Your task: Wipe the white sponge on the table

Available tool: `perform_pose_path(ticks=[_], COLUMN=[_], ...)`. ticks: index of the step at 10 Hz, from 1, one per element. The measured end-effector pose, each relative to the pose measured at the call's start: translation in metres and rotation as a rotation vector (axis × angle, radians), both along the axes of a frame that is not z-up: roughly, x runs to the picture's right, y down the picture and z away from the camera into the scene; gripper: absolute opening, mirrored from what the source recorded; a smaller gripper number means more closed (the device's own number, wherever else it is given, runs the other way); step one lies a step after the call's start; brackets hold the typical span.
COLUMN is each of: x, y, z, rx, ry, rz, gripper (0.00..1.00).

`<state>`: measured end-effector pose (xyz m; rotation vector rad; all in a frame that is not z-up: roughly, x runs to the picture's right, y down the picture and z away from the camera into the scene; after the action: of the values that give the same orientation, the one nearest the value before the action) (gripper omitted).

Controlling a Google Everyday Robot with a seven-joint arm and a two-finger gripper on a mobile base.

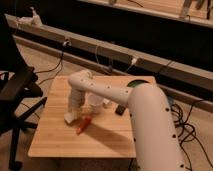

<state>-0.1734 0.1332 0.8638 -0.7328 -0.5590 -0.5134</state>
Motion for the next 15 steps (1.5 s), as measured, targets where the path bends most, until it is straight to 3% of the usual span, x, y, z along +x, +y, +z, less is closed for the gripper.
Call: perform_pose_path(ticks=[3, 5, 8, 12, 15], x=[0.0, 0.0, -0.01, -0.058, -0.062], y=[-0.018, -0.022, -0.021, -0.003, 0.002], z=[0.003, 0.03, 0.053, 0.061, 0.056], rx=[0.011, 0.001, -0.025, -0.072, -0.08], ry=[0.002, -0.005, -0.03, -0.123, -0.136], rz=[0.032, 0.043, 0.04, -0.003, -0.01], gripper=[0.0, 0.0, 0.0, 0.0, 0.0])
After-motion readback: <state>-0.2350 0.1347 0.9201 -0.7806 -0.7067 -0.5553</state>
